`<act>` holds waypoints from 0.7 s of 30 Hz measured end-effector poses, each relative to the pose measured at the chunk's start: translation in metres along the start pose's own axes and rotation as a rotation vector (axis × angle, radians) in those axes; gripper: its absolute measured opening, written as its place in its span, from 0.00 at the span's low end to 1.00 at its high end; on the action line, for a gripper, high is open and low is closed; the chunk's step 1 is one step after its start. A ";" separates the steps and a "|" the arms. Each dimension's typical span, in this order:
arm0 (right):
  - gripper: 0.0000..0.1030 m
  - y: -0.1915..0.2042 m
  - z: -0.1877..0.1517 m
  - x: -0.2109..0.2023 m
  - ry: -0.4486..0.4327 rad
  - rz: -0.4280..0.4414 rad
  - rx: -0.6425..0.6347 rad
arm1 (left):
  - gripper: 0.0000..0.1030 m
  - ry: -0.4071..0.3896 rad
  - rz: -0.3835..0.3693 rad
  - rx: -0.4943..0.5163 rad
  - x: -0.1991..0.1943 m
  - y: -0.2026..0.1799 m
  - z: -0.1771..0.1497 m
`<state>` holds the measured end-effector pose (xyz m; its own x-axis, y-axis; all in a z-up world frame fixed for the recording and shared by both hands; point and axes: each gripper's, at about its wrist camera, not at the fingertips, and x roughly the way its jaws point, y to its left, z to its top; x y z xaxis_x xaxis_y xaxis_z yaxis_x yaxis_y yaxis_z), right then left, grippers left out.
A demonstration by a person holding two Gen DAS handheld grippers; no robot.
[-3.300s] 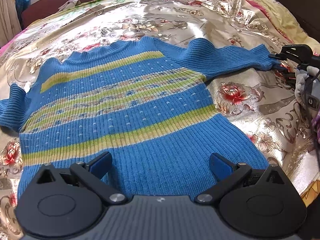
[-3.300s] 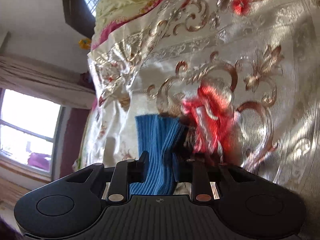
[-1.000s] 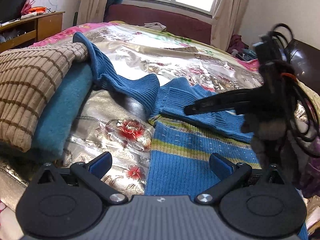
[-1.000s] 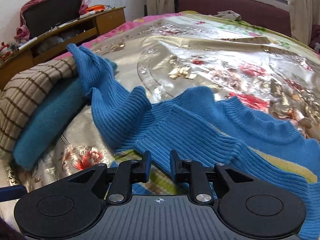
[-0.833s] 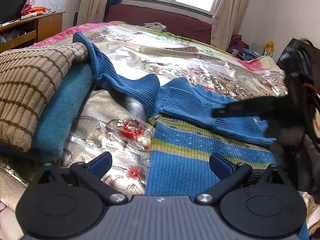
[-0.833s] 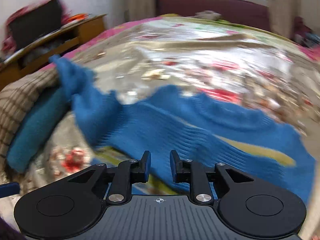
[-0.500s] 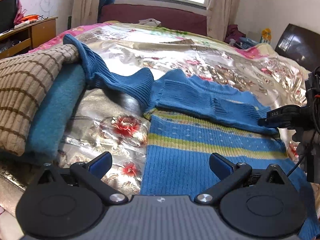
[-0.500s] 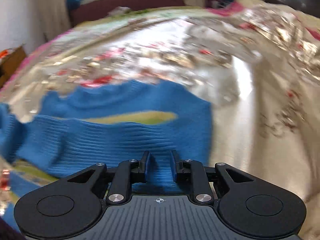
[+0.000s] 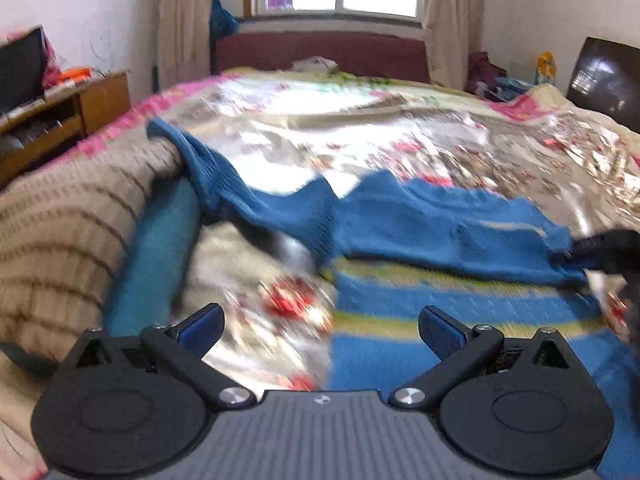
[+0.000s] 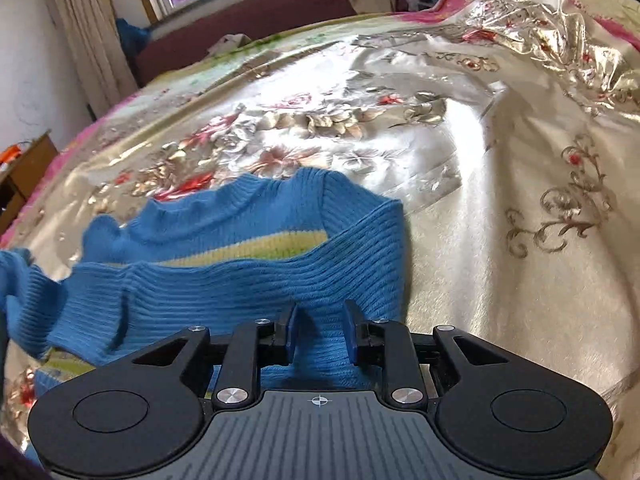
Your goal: Fold small clothes
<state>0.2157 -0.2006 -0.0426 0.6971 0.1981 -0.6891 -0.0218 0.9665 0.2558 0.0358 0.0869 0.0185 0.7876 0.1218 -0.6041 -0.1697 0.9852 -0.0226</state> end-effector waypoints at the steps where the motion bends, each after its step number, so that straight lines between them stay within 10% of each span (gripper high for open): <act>1: 0.24 0.001 -0.002 -0.003 -0.008 0.008 -0.004 | 1.00 -0.017 0.014 0.002 0.002 0.003 0.006; 8: 0.24 0.012 -0.023 -0.027 -0.081 0.114 -0.008 | 1.00 -0.145 0.197 0.003 0.018 0.036 0.070; 21: 0.25 0.007 -0.044 -0.022 -0.092 0.224 0.030 | 0.90 -0.073 0.275 -0.295 0.101 0.110 0.148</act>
<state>0.1692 -0.1908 -0.0553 0.7397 0.3896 -0.5487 -0.1629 0.8948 0.4157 0.1842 0.2256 0.0728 0.7273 0.3947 -0.5615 -0.5340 0.8394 -0.1017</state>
